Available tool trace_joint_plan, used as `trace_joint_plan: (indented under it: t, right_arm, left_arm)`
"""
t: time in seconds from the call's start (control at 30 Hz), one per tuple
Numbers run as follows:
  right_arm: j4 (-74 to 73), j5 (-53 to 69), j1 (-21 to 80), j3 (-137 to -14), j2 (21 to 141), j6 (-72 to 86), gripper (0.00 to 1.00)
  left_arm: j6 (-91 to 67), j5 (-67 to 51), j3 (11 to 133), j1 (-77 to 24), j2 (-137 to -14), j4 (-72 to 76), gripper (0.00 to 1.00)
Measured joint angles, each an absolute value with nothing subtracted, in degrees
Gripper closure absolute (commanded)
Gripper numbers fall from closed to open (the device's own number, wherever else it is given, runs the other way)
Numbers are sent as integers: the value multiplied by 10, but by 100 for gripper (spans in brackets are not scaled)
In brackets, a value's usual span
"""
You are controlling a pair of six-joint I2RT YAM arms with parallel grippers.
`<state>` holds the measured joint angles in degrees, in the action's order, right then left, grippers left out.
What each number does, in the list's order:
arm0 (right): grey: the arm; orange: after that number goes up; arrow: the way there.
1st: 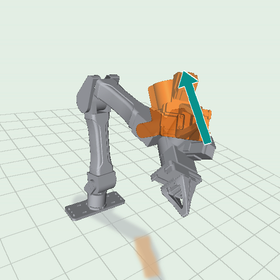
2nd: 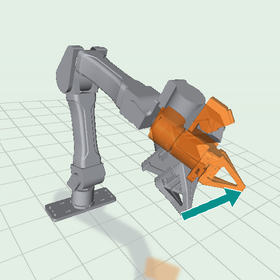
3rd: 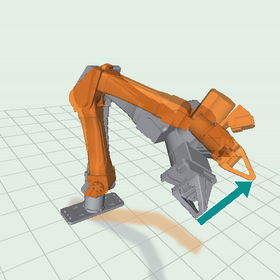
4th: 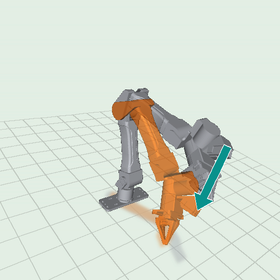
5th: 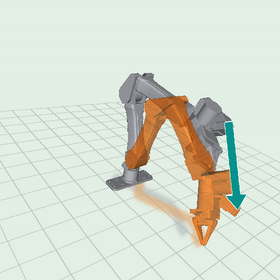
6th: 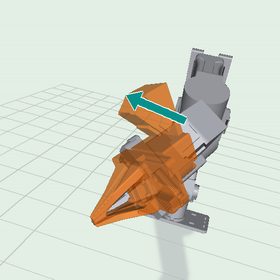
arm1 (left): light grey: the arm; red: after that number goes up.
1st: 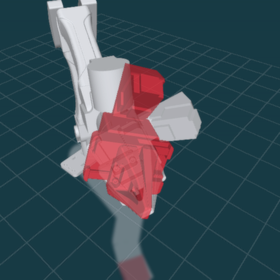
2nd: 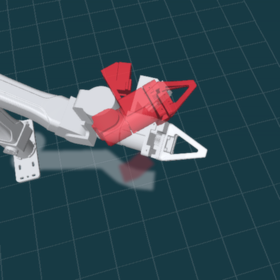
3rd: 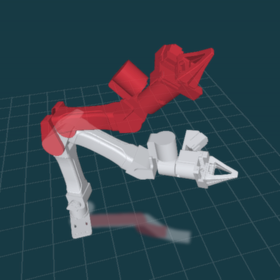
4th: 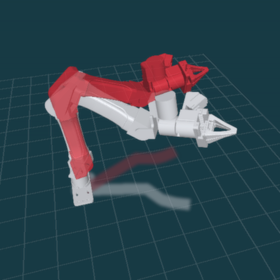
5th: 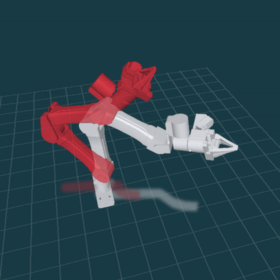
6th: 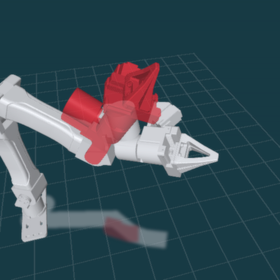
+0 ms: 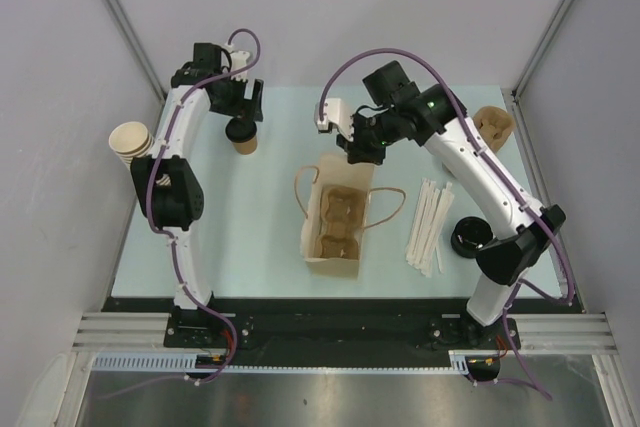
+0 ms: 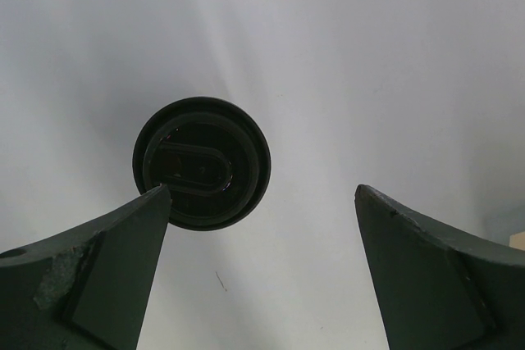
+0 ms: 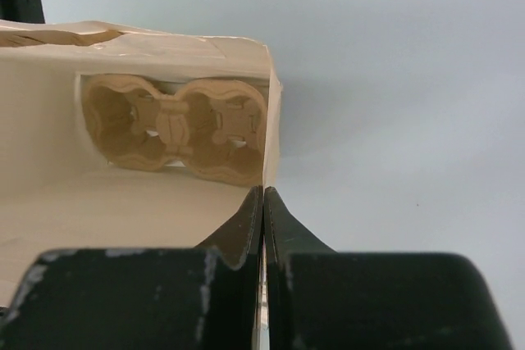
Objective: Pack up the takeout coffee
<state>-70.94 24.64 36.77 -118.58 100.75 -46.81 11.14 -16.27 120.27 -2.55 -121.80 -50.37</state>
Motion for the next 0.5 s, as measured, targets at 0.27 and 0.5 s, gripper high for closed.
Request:
trace_joint_plan:
  t: [0.27,0.5]
  right_arm:
    - [-694,247,348,-1144,1009,-463,41]
    - [-690,274,298,-1192,1061,-424,27]
  left_arm:
    - [110,-163,1226,-25,-1233,-507,0]
    - [110,-164,1231,-23,-1239,-512,1]
